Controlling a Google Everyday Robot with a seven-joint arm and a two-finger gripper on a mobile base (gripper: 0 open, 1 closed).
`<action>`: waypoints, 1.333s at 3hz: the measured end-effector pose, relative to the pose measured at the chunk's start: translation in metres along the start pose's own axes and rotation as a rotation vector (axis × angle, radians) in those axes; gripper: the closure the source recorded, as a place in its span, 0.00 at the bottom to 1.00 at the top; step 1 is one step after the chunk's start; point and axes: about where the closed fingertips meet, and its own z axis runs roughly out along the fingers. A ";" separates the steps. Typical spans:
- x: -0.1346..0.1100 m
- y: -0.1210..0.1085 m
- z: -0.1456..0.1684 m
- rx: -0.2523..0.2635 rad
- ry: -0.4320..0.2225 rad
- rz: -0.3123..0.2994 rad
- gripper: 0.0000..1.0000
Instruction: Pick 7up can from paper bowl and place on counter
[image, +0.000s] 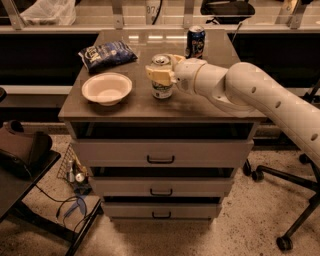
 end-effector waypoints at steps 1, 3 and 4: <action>0.000 0.001 0.001 -0.001 0.000 0.000 0.06; -0.023 0.011 0.006 -0.032 0.013 -0.086 0.00; -0.055 -0.014 -0.028 0.002 0.027 -0.127 0.00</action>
Offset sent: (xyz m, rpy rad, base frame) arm 0.0000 0.0001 0.0001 0.0000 0.0000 0.0001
